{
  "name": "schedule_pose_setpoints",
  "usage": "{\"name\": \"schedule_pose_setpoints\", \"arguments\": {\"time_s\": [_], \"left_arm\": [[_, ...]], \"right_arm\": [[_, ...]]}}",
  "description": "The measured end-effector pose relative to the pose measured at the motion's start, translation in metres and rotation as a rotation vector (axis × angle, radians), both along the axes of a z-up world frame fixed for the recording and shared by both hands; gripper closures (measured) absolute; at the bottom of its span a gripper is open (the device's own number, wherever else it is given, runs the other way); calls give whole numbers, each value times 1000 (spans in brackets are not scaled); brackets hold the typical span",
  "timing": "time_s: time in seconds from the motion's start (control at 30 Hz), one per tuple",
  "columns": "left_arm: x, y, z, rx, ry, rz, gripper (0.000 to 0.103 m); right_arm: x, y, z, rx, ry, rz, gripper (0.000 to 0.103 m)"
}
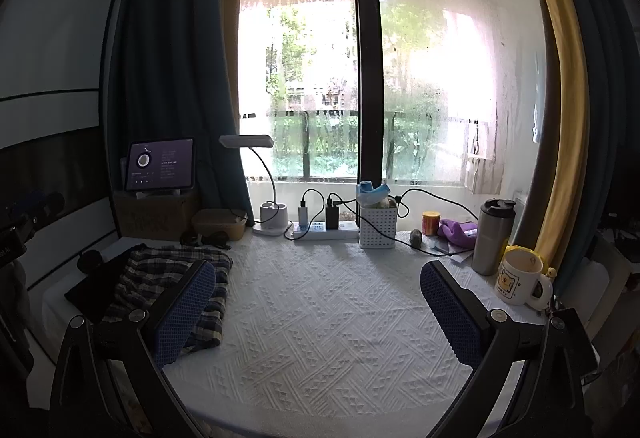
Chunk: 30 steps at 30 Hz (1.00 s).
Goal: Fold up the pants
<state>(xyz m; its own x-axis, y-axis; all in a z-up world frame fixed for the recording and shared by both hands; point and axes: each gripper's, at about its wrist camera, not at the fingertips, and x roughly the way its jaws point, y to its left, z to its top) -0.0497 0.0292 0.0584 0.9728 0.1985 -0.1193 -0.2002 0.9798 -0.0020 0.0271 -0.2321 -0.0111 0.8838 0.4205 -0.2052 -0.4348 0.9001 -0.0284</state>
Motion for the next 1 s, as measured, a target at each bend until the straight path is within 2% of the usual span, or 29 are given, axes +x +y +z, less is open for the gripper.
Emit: {"name": "schedule_pose_setpoints", "arguments": {"time_s": [1.0], "left_arm": [[-3, -5, 0, -13, -6, -23, 1]], "right_arm": [[2, 1, -5, -4, 5, 1, 0]]}}
